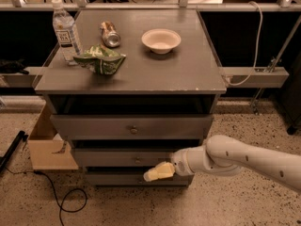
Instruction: Open bottom drawer
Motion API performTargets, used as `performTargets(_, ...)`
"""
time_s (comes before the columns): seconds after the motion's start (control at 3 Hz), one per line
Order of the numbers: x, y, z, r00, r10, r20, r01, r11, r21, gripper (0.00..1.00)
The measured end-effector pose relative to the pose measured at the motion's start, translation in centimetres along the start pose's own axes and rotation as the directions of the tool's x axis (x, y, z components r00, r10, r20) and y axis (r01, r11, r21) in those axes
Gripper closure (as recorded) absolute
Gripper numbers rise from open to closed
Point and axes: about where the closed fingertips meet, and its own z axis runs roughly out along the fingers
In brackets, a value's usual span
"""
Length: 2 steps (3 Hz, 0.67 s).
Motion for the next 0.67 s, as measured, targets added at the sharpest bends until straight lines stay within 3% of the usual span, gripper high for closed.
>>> performTargets(0.33, 2.3, -0.7, 0.7, 0.998, 0.055, 0.005, -0.055, 0.9984, -0.013, 0.0)
performTargets(0.67, 5.4, -2.8, -0.2, 0.991, 0.133, 0.028, -0.134, 0.9907, 0.026, 0.0)
